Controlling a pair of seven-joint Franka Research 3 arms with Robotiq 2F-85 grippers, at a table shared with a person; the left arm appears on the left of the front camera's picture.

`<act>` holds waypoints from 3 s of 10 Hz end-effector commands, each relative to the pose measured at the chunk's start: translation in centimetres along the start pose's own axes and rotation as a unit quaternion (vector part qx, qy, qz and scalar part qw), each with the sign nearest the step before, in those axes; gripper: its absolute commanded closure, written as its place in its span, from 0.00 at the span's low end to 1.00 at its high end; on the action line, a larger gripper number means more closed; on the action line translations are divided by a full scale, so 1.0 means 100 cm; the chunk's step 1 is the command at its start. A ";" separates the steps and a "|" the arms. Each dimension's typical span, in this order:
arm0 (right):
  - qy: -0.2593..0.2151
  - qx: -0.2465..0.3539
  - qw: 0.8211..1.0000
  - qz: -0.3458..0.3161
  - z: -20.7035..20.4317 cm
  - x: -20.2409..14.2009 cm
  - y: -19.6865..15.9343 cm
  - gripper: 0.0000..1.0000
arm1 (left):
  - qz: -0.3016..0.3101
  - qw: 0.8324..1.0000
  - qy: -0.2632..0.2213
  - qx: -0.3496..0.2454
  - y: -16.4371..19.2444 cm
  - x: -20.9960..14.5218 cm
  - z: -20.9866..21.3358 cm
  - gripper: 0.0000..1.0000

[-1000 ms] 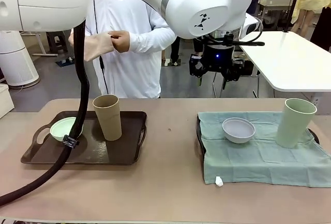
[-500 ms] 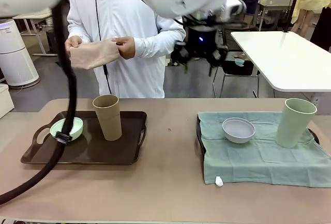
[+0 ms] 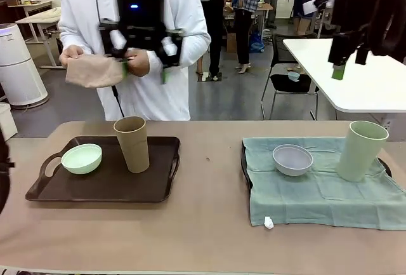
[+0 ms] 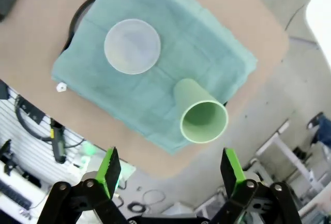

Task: Set up a tray with a mat and arrange the tableware.
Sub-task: Pick up the Picnic Bowl and Reusable plastic cup from the Handle tray in front of the human's position and hold them in the air.

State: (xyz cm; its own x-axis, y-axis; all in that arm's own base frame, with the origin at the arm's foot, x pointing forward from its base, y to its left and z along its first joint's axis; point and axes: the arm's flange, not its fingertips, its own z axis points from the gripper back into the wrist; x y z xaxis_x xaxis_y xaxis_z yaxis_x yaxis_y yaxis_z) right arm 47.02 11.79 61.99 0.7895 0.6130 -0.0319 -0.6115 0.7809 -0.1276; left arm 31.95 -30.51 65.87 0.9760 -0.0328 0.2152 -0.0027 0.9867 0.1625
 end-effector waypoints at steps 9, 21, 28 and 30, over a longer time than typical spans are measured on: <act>-0.225 0.640 0.734 0.048 -0.009 -0.033 -0.118 0.00 | -0.048 0.848 0.025 -0.527 0.096 0.043 -0.093 0.23; -0.177 0.637 0.741 -0.119 -0.109 -0.089 -0.076 0.00 | 0.054 0.711 -0.040 -0.700 0.308 0.037 -0.150 0.23; -0.239 0.657 0.709 -0.094 -0.136 -0.065 -0.102 0.00 | 0.032 0.660 -0.047 -0.749 0.303 0.046 -0.152 0.23; -0.239 0.657 0.709 -0.094 -0.136 -0.065 -0.102 0.00 | 0.032 0.660 -0.047 -0.749 0.303 0.046 -0.152 0.23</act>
State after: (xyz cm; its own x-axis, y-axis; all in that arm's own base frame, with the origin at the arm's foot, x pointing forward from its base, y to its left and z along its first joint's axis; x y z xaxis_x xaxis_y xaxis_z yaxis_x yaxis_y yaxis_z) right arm 48.64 -1.71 49.69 0.9512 0.2058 0.2299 -0.2574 0.1183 0.9590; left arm 39.41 1.58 56.82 0.9702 0.0753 0.2304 0.2268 0.0533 -0.9725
